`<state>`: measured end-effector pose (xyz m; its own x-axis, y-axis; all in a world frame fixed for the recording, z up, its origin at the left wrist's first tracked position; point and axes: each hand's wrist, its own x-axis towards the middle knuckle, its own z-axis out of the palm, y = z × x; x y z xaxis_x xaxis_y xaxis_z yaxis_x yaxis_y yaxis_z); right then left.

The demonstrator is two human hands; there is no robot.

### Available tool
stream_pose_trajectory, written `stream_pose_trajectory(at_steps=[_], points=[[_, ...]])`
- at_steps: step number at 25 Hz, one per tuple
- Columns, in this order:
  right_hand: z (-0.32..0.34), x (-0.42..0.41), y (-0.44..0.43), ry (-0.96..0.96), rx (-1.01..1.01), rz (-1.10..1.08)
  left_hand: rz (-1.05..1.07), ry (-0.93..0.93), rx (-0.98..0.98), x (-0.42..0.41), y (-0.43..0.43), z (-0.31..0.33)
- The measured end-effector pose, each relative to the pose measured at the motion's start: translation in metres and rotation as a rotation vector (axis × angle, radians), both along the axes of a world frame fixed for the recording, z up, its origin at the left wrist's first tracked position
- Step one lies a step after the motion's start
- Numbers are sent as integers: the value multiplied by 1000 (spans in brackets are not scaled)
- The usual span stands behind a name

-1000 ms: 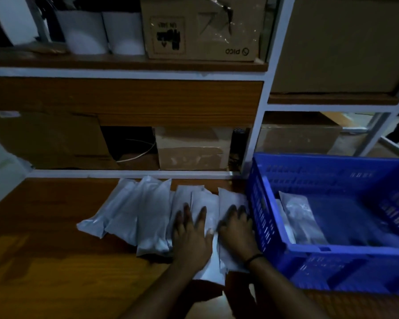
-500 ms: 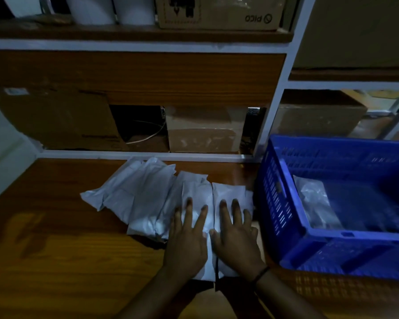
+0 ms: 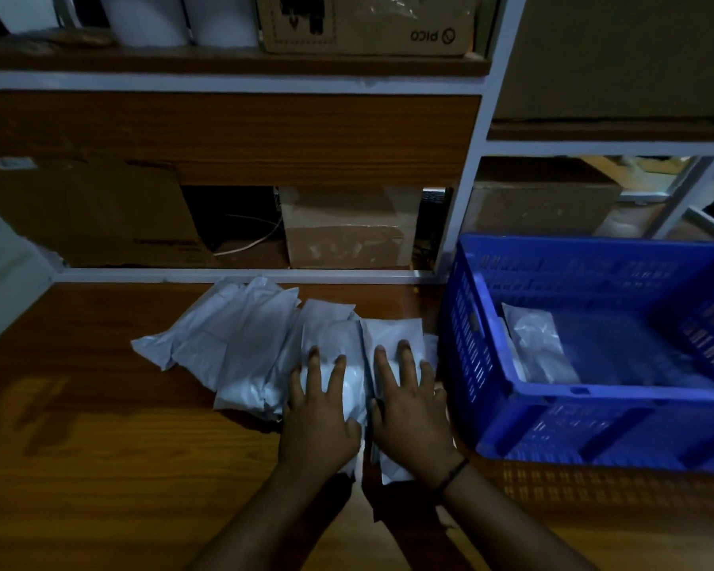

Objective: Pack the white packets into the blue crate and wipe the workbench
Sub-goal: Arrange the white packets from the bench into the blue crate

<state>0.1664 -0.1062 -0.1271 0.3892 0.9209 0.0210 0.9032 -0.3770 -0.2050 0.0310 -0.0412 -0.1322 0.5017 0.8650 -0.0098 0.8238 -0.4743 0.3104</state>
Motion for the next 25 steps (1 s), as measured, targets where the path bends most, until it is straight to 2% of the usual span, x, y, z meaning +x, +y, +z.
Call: stream_pose_trajectory(at_steps=[6,10,13,20,25], points=[[50,1,-3,65,88,50,99,-222,34,2,7,36],[98,11,1,61,239,66,153,-432,6,12,13,74],[132,31,-1,54,322,68,157,-520,50,35,6,108],[175,137,-35,5,329,15,77,-630,76,142,-40,171],[174,243,-79,-34,222,-60,47,-611,-38,242,-83,178]])
